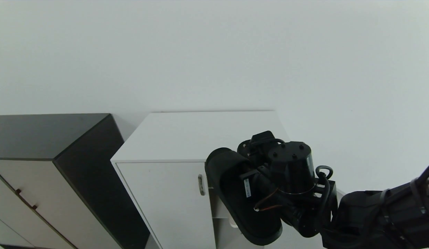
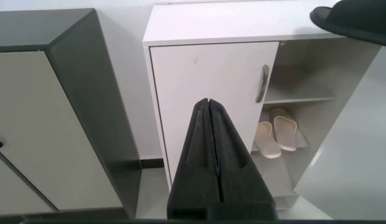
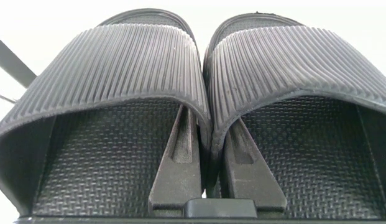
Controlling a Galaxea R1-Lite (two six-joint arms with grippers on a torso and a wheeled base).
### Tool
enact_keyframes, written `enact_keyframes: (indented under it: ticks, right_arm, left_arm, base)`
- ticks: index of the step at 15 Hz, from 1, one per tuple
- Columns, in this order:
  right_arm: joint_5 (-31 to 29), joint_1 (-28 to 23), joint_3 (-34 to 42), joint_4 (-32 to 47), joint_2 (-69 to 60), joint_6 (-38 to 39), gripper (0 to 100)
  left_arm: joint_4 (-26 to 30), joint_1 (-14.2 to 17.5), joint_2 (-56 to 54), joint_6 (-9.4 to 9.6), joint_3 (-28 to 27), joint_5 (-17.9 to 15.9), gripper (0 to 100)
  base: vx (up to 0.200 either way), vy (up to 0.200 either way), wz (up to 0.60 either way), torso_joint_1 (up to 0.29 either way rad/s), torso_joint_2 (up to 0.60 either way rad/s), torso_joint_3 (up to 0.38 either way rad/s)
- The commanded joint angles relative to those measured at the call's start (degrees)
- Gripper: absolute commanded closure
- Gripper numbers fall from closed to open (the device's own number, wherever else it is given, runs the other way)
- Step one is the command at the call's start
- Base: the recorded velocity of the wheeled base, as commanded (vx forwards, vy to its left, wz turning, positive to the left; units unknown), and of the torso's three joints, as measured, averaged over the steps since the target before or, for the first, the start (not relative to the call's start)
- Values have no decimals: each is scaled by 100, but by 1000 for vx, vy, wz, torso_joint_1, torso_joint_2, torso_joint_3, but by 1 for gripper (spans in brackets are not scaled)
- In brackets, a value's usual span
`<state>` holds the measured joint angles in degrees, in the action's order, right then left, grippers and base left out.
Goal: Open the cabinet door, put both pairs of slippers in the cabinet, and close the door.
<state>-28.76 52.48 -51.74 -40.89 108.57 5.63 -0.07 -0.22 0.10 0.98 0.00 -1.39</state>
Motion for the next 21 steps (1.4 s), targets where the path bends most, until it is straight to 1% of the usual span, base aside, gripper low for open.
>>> enact_keyframes:
  ticks: [1, 3, 6, 13, 21]
  right_arm:
    - [2, -1, 41, -42, -11, -1, 100]
    - [-25, 17, 155, -95, -55, -1, 100]
    - [-7, 17, 401, -209, -143, -1, 100]
    - [2, 17, 392, -253, -99, -9, 100]
    - [-33, 87, 410, -350, -99, -18, 100]
  left_arm:
    - [-1, -4, -1, -1, 0, -2, 100]
    - [-1, -4, -1, -1, 0, -2, 100]
    - [-1, -4, 8, -1, 0, -2, 100]
    - [-1, 4, 8, -10, 0, -2, 100]
    - [-1, -4, 8, -10, 0, -2, 100]
  base:
    - [0, 0, 0, 0, 0, 0]
    - [0, 0, 0, -129, 278, 156]
    - [0, 0, 0, -212, 510, 287]
    - [0, 0, 0, -221, 540, 313]
    - [0, 0, 0, -176, 496, 320]
